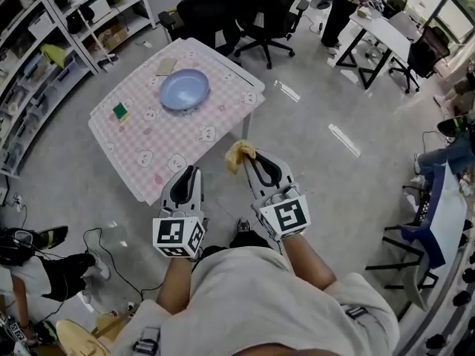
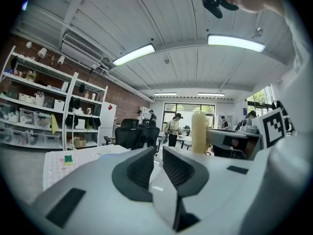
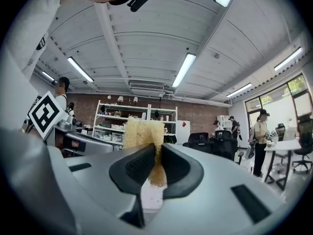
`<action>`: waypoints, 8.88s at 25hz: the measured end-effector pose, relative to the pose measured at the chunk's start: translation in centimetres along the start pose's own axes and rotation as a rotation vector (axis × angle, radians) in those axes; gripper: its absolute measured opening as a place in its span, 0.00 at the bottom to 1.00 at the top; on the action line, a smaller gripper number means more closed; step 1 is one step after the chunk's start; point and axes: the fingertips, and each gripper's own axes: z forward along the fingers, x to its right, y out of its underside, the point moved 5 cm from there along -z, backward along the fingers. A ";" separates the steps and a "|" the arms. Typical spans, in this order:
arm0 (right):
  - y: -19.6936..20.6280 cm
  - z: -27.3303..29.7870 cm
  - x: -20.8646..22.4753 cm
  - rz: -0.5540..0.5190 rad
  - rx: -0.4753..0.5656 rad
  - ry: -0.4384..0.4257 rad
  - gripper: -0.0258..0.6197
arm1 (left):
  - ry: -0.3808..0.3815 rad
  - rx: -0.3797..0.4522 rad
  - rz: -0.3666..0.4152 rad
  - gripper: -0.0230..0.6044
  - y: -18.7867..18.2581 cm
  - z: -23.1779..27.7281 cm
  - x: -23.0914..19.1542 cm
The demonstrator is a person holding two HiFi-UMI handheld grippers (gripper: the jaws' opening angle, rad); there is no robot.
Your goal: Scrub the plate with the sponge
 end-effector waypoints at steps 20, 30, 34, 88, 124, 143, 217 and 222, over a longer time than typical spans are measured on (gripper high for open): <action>6.2 21.8 11.2 0.016 -0.097 -0.091 0.11 | -0.094 -0.034 -0.063 0.14 -0.8 20.7 -12.7; 8.0 37.9 12.6 0.003 -0.169 -0.179 0.11 | -0.166 -0.051 -0.085 0.14 -3.2 28.4 -26.0; 9.6 41.5 12.5 -0.007 -0.219 -0.232 0.11 | -0.223 -0.103 -0.145 0.14 -1.1 29.2 -29.5; 29.8 55.8 9.6 -0.065 -0.625 -0.986 0.11 | -0.648 -0.517 -0.755 0.12 22.0 35.2 -38.3; 33.1 59.3 7.0 -0.389 -0.637 -0.867 0.11 | -0.620 -0.476 -0.498 0.09 15.0 35.7 -35.3; 33.2 55.8 2.3 -0.677 -0.452 -1.077 0.11 | -0.618 -0.501 -0.529 0.09 14.7 36.3 -35.9; 35.3 60.6 7.2 -0.874 -0.592 -0.961 0.11 | -0.606 -0.512 -0.611 0.09 15.1 36.5 -35.6; 34.7 59.2 5.1 -0.872 -0.499 -1.018 0.11 | -0.610 -0.515 -0.618 0.09 15.5 36.5 -35.6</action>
